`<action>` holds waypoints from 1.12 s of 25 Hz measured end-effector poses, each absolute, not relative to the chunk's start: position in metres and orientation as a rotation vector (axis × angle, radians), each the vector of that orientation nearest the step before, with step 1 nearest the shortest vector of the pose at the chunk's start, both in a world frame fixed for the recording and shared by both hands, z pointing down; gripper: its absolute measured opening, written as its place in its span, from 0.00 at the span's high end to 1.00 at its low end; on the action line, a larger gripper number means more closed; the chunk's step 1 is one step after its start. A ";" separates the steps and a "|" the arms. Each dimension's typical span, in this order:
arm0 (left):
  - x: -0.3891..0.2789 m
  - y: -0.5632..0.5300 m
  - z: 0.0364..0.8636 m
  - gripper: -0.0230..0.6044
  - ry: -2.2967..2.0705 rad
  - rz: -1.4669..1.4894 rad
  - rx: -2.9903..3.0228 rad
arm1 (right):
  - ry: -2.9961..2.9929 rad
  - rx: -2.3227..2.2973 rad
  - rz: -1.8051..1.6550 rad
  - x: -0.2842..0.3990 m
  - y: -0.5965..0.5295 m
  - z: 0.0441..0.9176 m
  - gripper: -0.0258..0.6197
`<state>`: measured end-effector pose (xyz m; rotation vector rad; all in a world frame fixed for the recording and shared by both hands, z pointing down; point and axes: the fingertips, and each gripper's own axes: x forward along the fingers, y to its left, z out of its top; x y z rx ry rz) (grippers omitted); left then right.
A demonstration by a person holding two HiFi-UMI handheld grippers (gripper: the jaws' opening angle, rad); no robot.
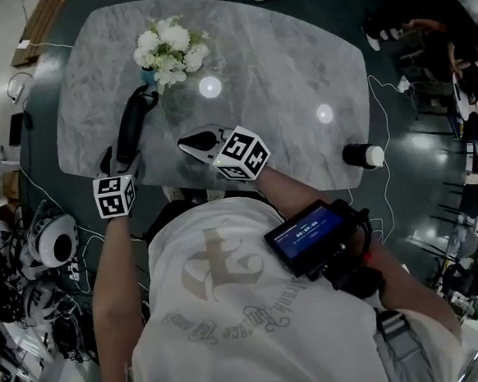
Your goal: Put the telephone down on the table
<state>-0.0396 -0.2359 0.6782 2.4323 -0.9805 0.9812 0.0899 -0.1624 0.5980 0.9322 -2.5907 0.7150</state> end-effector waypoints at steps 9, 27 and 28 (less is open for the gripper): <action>-0.038 -0.185 0.629 0.40 -1.113 0.775 2.407 | -2.676 0.853 0.641 0.091 -0.142 0.576 0.94; -0.072 -0.090 0.571 0.94 -1.052 0.388 2.432 | -2.767 0.822 0.485 0.048 -0.098 0.540 0.94; -0.075 -0.085 0.572 0.94 -1.043 0.386 2.434 | -2.763 0.831 0.486 0.046 -0.093 0.539 0.94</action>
